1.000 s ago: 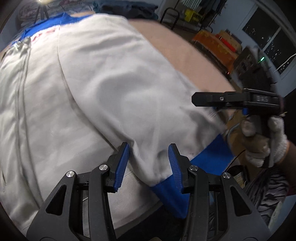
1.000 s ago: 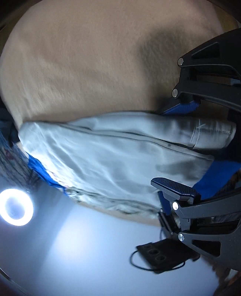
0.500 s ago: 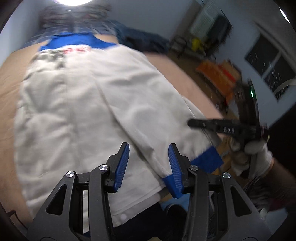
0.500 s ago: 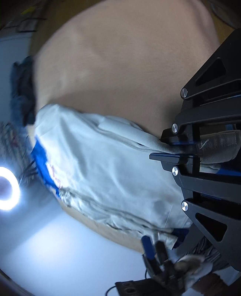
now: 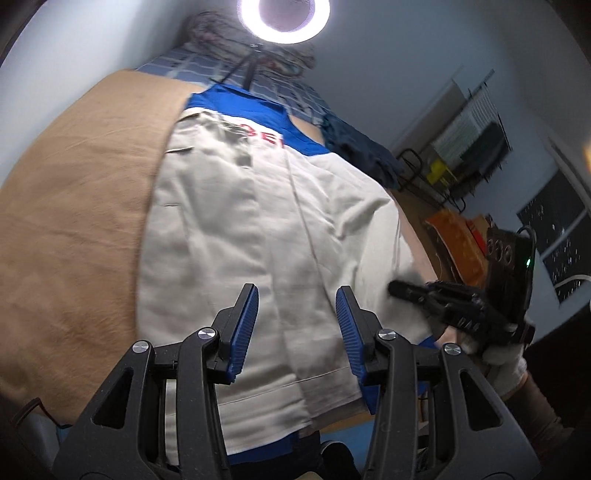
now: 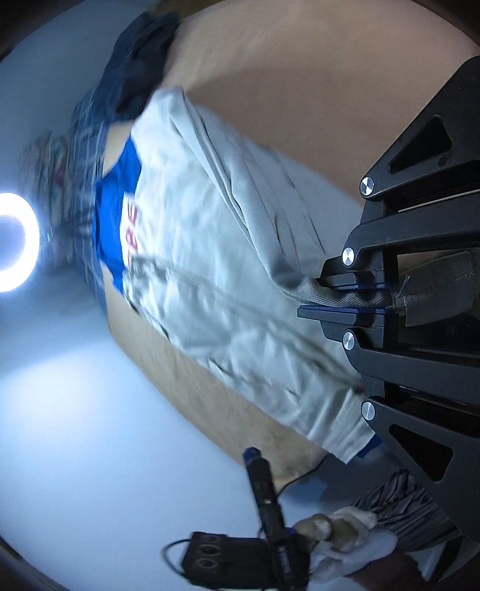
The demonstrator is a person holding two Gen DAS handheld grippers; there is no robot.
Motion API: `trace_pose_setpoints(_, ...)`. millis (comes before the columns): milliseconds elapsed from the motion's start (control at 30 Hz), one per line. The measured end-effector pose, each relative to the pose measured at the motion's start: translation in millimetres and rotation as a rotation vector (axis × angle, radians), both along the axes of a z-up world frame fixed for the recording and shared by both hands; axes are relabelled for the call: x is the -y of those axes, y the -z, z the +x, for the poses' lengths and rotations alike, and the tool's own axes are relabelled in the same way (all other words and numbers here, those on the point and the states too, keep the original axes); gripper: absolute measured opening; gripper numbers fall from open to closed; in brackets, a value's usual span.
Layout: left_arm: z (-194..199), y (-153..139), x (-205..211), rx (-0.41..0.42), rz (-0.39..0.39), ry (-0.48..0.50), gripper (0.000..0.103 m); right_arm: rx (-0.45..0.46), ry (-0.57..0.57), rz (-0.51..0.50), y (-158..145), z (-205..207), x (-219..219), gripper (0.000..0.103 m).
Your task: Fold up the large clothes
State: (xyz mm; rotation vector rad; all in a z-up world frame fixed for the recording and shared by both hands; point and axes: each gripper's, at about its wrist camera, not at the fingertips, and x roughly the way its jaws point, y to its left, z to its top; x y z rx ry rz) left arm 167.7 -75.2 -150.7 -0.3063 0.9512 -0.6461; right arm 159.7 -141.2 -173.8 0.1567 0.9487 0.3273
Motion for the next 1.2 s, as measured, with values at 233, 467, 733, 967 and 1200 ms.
trace_pose_setpoints(233,8.1,1.2,-35.1,-0.03,-0.034,-0.099,0.044,-0.083,-0.204,-0.094,41.3,22.8,-75.3,0.005)
trace_pose_setpoints(467,10.4,17.4,-36.1,-0.066,-0.002,-0.112,0.044,-0.168,-0.26,-0.085,77.2,32.0,-87.7,0.009)
trace_pose_setpoints(733,5.1,31.6,-6.8,-0.118,0.007,0.003,0.044,-0.108,-0.224,0.17,29.4,9.3,-37.2,0.039)
trace_pose_setpoints(967,1.7,52.1,36.3,-0.175,0.066,0.094,0.046,-0.054,-0.006,0.171,19.4,25.4,24.2,0.046)
trace_pose_setpoints(1200,-4.5,69.5,58.9,-0.194,0.147,0.148,0.046,-0.031,0.15,0.241,23.6,68.9,70.9,0.058)
